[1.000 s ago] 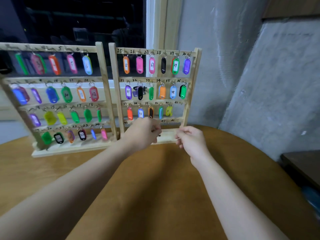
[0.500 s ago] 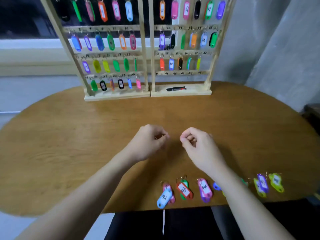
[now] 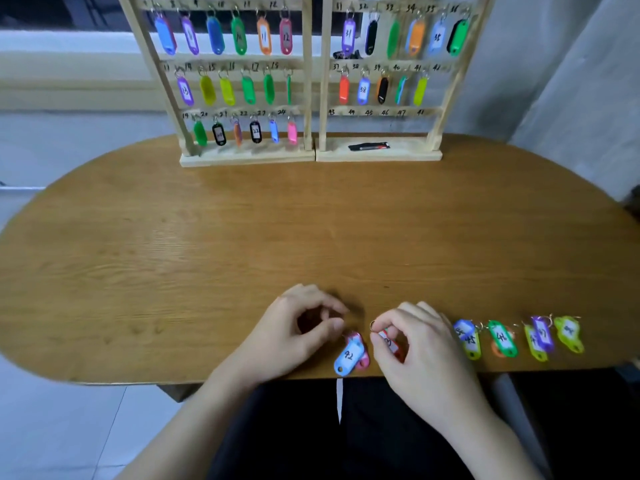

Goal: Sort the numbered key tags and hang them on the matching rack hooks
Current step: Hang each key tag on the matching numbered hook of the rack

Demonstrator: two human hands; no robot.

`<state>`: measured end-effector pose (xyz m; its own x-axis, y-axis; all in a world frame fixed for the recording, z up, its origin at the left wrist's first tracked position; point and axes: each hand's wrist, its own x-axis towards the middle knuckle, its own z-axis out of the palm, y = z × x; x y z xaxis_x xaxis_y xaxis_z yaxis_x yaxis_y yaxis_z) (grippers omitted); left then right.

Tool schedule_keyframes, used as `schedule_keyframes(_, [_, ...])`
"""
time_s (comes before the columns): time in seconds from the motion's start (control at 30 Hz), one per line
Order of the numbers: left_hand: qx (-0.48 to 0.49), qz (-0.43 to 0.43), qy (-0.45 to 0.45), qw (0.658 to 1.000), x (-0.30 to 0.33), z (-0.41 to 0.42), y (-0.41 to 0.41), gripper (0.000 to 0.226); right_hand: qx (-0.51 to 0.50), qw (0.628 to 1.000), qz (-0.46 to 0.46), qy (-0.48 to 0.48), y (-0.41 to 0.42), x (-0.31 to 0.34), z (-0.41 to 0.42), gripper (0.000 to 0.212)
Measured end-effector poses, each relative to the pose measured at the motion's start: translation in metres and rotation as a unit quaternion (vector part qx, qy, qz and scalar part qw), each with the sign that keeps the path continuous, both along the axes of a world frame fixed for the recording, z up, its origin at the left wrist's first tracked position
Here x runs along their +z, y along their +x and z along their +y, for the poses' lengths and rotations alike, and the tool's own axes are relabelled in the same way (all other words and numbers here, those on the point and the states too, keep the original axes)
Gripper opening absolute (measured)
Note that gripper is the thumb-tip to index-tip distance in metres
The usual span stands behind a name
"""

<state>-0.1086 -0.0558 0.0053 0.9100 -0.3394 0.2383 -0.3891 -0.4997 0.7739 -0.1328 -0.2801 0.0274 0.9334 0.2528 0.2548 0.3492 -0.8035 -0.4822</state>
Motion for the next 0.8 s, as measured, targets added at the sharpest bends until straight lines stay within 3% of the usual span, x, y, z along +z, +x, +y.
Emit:
schedule_keyframes(0.07, [-0.028,-0.003,0.012,1.000,0.001,0.000,-0.001,0.024,-0.006,1.000,0.002,-0.004,-0.001,-0.001,0.001,0.006])
schedule_keyframes(0.2, [-0.059,-0.041,0.148,0.986,-0.001,-0.005,0.000,0.047,-0.013,1.000,0.014,-0.019,0.000,-0.003,0.000,0.007])
schedule_keyframes(0.3, [-0.060,-0.059,0.192,0.978,-0.004,-0.006,0.000,0.046,-0.016,0.999,0.020,-0.031,-0.001,-0.002,0.001,0.002])
schedule_keyframes(0.67, [0.032,-0.015,0.071,0.997,-0.011,-0.004,0.005,0.005,-0.016,0.996,0.025,-0.087,0.005,0.000,0.016,0.015])
schedule_keyframes(0.8, [0.065,-0.014,0.029,0.997,-0.009,-0.003,0.004,0.009,-0.029,0.994,0.025,-0.103,0.010,0.005,0.023,0.017])
